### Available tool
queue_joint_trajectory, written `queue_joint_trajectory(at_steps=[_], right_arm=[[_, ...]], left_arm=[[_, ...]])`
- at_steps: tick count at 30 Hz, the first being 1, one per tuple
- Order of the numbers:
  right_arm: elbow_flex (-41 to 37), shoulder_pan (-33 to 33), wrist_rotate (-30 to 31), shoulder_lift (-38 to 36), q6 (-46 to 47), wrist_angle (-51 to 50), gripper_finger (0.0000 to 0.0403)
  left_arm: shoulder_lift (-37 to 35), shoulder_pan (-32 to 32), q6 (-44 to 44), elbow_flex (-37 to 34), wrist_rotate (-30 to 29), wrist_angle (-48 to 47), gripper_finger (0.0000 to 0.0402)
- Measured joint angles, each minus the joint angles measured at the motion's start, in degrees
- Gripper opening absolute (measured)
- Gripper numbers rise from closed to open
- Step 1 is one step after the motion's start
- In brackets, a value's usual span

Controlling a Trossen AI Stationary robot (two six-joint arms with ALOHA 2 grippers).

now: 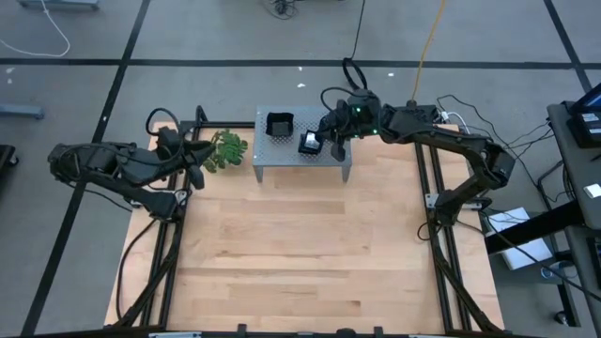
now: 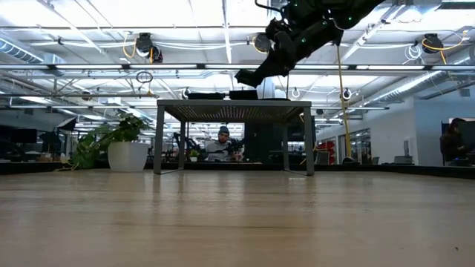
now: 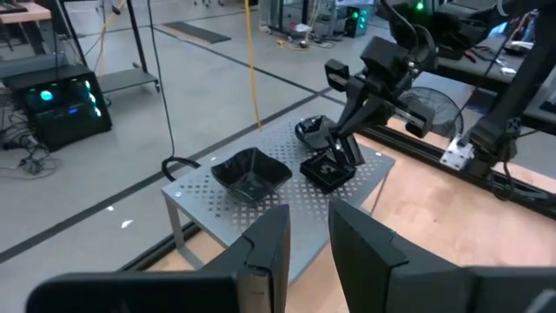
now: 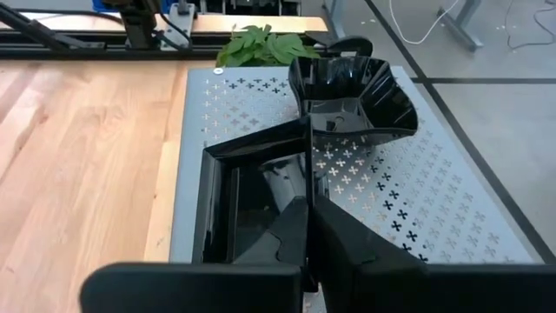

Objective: Pick & Place Mini shaped plates
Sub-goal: Stack the black square plate on top of the black square plate on the shelf

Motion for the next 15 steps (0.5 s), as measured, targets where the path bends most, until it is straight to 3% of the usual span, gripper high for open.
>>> queue_joint_trajectory(at_steps=[15], right_arm=[[0.0, 1.5, 2.8, 2.9, 0.1, 3.5, 0.0011]], left_arm=[[0.0, 0.0, -0.3, 0.0, -0.1, 0.0, 0.0086]])
